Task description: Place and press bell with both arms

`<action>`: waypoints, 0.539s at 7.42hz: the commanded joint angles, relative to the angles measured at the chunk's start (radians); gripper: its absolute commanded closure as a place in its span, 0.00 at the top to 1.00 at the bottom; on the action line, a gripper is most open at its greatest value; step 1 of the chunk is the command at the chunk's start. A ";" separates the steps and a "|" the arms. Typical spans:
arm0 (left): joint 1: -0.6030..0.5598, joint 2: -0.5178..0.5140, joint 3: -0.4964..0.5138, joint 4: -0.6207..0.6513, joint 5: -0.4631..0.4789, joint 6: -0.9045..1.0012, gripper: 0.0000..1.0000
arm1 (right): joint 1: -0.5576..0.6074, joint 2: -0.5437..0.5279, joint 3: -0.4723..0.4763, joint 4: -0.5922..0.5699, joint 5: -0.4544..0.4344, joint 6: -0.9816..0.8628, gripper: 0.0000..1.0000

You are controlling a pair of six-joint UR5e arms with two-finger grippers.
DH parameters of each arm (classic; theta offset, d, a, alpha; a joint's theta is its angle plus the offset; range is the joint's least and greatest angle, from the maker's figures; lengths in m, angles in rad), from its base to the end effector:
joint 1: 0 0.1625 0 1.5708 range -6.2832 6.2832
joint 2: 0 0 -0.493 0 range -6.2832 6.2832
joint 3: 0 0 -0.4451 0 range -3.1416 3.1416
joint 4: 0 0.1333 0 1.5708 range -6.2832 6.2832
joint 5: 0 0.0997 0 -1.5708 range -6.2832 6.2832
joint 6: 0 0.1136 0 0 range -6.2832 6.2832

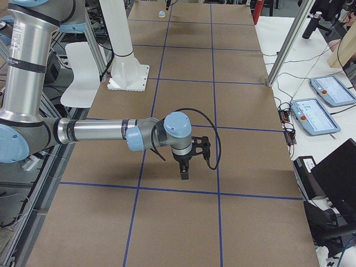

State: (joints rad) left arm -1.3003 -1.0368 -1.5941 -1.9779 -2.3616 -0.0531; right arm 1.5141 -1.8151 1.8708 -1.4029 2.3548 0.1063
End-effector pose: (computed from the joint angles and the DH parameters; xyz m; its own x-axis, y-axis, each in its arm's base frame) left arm 0.0104 -0.2340 0.8942 0.7105 0.0661 -0.7006 -0.2284 0.9633 -0.1408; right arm 0.0281 -0.4425 0.6724 0.7000 -0.0920 0.7082 -0.0191 0.9889 0.1474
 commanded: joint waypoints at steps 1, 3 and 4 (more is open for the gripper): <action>0.036 0.011 0.002 0.001 -0.059 -0.011 1.00 | 0.000 -0.007 -0.005 0.016 0.005 0.000 1.00; 0.102 0.009 0.014 0.001 -0.065 -0.039 1.00 | -0.003 -0.007 -0.009 0.016 0.005 0.000 1.00; 0.146 0.001 0.020 0.001 -0.064 -0.077 1.00 | -0.003 -0.007 -0.010 0.016 0.003 -0.002 1.00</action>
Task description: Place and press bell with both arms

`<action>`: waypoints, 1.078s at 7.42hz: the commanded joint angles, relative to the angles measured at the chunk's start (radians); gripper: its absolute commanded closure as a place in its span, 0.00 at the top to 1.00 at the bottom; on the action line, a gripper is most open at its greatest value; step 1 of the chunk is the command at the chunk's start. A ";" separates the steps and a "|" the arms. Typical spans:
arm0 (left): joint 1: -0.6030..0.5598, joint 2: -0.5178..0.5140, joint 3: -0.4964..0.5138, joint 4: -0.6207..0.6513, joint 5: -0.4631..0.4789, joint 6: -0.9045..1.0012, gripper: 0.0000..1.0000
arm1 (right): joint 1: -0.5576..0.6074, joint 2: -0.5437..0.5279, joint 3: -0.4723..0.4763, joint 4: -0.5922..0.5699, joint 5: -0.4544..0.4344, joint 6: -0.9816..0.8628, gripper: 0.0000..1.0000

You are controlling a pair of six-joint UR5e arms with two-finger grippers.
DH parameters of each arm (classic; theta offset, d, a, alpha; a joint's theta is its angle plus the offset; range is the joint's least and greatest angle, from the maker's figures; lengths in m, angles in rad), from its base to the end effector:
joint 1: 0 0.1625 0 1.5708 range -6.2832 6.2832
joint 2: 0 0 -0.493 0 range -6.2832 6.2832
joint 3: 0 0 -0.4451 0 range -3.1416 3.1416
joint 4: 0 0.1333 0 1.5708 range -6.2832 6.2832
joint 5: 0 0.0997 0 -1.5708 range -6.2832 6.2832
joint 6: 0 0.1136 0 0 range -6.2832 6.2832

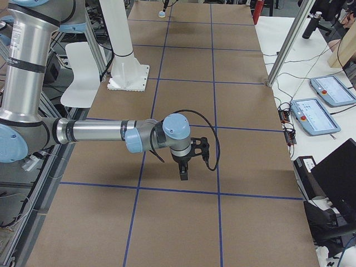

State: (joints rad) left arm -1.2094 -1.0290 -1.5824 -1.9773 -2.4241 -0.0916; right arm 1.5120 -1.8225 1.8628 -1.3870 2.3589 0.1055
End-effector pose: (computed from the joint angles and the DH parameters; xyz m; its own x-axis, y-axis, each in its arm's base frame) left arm 0.0330 -0.2222 0.8964 0.6773 0.0600 -0.7333 -0.2901 0.9377 -0.1913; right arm 0.0270 -0.4393 0.6780 0.6969 -0.0951 0.7108 -0.0162 0.9888 0.1482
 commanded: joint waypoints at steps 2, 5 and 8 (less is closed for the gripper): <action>0.099 -0.003 0.018 -0.002 0.002 -0.059 1.00 | -0.004 0.000 -0.022 0.002 -0.003 0.000 1.00; 0.105 -0.026 0.088 -0.043 0.010 -0.054 1.00 | -0.007 0.000 -0.025 0.002 -0.006 0.000 1.00; 0.120 -0.049 0.105 -0.043 0.008 -0.056 1.00 | -0.007 0.003 -0.024 0.003 -0.006 0.000 1.00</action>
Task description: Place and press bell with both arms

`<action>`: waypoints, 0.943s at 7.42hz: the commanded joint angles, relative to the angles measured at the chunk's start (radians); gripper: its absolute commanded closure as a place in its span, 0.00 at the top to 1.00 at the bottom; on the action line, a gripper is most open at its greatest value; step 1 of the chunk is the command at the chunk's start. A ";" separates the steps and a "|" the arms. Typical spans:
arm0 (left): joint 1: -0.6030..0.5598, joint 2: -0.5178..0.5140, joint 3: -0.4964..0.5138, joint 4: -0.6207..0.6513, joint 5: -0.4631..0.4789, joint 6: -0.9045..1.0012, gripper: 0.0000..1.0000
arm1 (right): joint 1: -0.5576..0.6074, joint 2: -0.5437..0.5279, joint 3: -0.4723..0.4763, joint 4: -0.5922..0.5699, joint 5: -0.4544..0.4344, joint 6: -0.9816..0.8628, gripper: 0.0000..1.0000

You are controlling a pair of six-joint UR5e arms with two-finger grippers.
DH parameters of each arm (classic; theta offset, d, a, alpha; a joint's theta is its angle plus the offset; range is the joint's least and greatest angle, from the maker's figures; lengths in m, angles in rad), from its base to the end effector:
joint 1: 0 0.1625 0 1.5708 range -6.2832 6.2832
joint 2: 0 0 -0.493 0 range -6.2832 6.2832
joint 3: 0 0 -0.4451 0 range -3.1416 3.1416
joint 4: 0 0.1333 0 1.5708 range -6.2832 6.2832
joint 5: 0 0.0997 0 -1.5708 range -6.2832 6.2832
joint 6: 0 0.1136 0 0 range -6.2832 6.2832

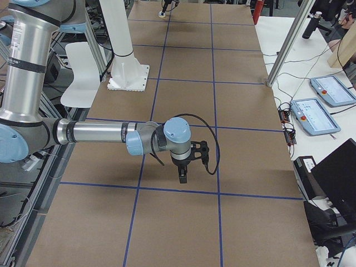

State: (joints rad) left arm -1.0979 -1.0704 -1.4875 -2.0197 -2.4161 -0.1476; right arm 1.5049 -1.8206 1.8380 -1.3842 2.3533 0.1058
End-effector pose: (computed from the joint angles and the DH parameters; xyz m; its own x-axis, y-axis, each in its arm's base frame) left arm 0.0588 -0.2210 0.9284 0.6959 0.0807 -0.7136 -0.3528 0.9039 -0.2420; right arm 0.0243 -0.4397 0.6911 0.7011 -0.0850 0.7080 -0.0096 0.9917 0.1285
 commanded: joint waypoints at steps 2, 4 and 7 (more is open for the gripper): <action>0.027 -0.016 0.022 -0.002 0.000 -0.003 1.00 | 0.000 0.003 0.000 -0.001 0.000 0.000 1.00; 0.041 -0.025 0.030 -0.002 0.000 -0.003 0.99 | -0.002 0.004 0.000 -0.001 -0.002 0.000 1.00; 0.052 -0.025 0.038 -0.001 -0.001 -0.003 0.99 | -0.005 0.006 0.000 -0.001 -0.003 0.000 1.00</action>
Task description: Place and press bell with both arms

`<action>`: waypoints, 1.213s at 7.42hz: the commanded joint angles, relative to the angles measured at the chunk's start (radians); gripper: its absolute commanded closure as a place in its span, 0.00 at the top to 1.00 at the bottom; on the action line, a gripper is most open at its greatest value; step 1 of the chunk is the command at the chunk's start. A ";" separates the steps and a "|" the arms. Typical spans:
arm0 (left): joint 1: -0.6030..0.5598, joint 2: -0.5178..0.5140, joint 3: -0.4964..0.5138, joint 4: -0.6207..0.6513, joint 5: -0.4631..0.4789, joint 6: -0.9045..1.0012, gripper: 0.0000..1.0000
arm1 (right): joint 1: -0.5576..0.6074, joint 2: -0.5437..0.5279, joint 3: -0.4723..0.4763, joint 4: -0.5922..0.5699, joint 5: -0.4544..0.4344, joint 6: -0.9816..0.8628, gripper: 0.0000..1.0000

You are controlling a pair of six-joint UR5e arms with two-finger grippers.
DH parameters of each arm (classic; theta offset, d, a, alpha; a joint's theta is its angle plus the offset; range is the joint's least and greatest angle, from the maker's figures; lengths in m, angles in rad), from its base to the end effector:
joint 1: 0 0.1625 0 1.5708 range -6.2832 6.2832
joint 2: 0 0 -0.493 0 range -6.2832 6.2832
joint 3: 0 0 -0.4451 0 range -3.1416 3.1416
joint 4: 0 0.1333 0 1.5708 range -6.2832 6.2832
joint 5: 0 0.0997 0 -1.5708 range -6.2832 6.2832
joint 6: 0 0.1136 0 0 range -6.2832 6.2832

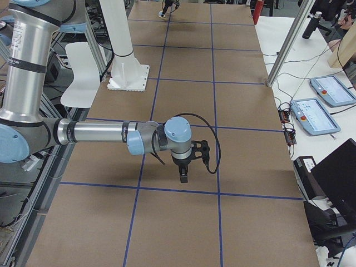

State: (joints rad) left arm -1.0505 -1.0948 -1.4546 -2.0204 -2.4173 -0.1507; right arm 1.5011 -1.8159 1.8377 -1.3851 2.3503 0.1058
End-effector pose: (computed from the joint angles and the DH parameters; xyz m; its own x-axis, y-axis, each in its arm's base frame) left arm 0.0732 -0.2247 0.9378 0.6946 0.1054 -0.7116 -0.3923 0.8847 -0.2518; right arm 0.0227 -0.4422 0.6896 0.7027 -0.0898 0.7058 -0.0061 0.9912 0.1322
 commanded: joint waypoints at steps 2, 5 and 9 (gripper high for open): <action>0.013 0.000 0.005 0.000 0.000 0.000 0.99 | -0.002 0.001 -0.002 0.000 0.000 0.000 1.00; 0.030 0.000 0.005 0.000 0.000 0.002 0.90 | -0.004 0.001 -0.002 0.000 -0.002 0.000 1.00; 0.035 0.001 0.000 -0.009 0.000 0.000 0.12 | -0.005 0.001 -0.003 -0.002 -0.002 0.002 1.00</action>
State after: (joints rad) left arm -1.0166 -1.0942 -1.4505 -2.0229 -2.4174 -0.1474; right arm 1.4960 -1.8147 1.8357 -1.3866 2.3485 0.1068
